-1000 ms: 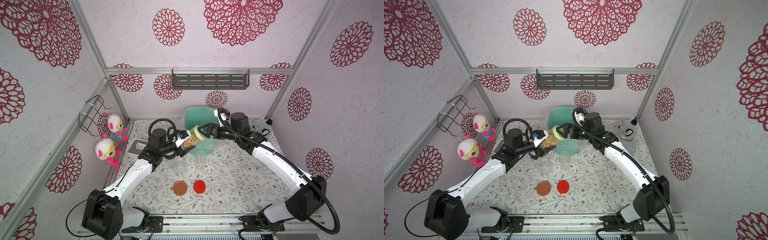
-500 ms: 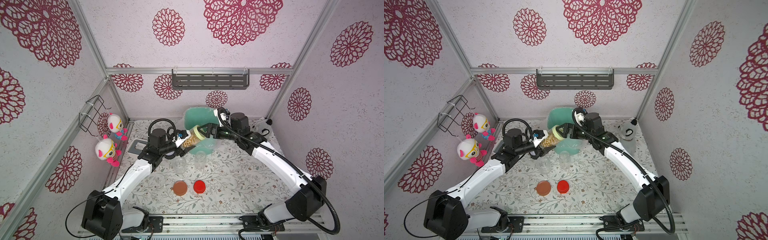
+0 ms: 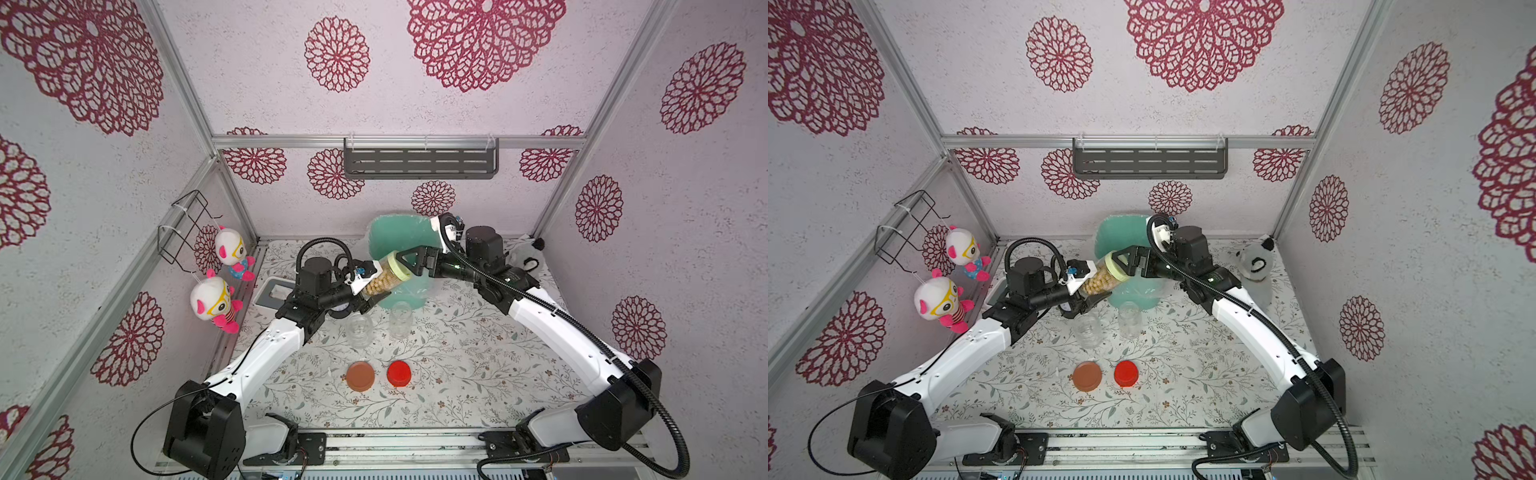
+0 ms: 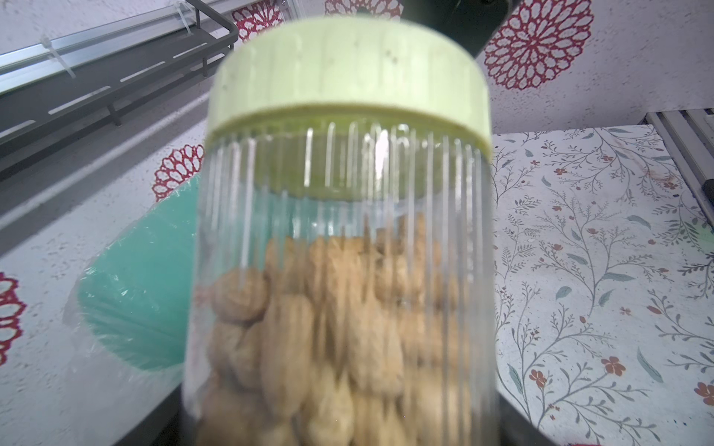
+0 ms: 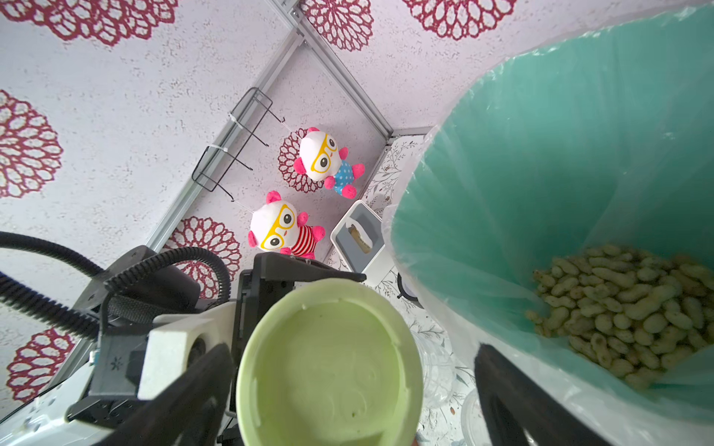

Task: Empty moldy peanuts from jars
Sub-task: Unscrew the lid from the jar.

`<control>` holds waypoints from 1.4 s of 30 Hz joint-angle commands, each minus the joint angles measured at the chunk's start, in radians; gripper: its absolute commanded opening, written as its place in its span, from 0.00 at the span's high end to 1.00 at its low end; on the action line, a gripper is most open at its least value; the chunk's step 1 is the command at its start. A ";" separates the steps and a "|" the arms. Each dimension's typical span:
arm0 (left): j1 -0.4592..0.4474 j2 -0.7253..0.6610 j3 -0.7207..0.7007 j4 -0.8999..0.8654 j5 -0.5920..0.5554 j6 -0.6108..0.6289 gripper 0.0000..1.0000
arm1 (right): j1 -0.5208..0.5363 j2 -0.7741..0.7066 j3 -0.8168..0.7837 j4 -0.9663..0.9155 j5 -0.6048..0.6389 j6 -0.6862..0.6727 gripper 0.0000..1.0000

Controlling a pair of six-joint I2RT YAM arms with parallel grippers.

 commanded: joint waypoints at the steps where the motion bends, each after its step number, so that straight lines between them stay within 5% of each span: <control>1: -0.003 -0.034 0.017 0.077 0.017 0.007 1.00 | 0.005 0.013 0.038 -0.010 -0.040 -0.019 0.01; 15: -0.002 -0.033 0.017 0.075 0.016 0.009 1.00 | 0.015 0.042 0.051 -0.014 -0.083 -0.034 0.03; 28: 0.001 -0.035 0.016 0.071 0.023 0.005 1.00 | -0.011 0.047 0.067 -0.066 -0.163 -0.111 0.36; 34: 0.008 -0.029 0.046 0.003 0.091 0.011 1.00 | -0.033 0.001 0.009 -0.056 -0.201 -0.324 0.54; 42: 0.025 -0.027 0.070 -0.039 0.161 0.001 1.00 | -0.080 -0.041 -0.015 -0.142 -0.303 -0.726 0.65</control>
